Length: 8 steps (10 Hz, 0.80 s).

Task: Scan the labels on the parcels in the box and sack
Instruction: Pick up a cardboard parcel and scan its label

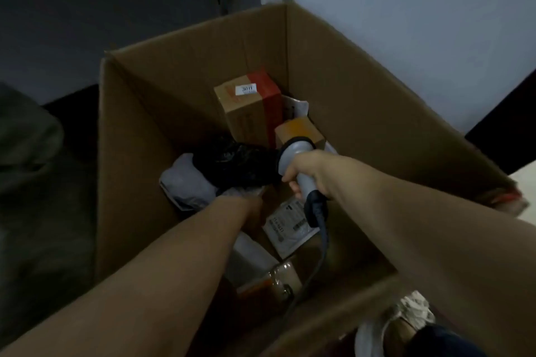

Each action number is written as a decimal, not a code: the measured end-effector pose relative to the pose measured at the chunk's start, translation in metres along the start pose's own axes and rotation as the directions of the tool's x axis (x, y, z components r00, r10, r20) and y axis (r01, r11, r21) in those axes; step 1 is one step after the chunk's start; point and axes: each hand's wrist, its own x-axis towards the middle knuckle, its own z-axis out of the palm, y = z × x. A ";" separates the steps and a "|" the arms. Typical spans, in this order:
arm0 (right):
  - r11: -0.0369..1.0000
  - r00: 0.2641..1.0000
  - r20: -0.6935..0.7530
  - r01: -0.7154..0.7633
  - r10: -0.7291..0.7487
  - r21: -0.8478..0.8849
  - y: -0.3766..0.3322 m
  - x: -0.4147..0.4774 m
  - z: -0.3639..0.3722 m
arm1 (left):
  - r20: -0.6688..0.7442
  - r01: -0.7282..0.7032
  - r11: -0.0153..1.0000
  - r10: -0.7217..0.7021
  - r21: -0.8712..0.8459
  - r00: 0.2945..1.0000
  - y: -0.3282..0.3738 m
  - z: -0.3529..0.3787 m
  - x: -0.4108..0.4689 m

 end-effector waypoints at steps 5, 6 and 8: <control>1.000 0.984 0.176 -0.019 0.019 -0.003 0.003 0.069 -0.004 | 0.564 0.247 0.945 -0.086 -0.216 0.822 0.013 0.089 0.090; 1.000 0.989 0.151 0.006 -0.007 0.011 0.011 0.057 -0.008 | 0.610 0.264 0.923 -0.040 -0.281 0.791 0.003 0.095 0.079; 0.995 0.994 0.077 0.068 -0.073 0.071 0.019 0.031 -0.016 | 0.545 0.336 0.830 -0.047 -0.445 0.837 -0.013 0.083 0.052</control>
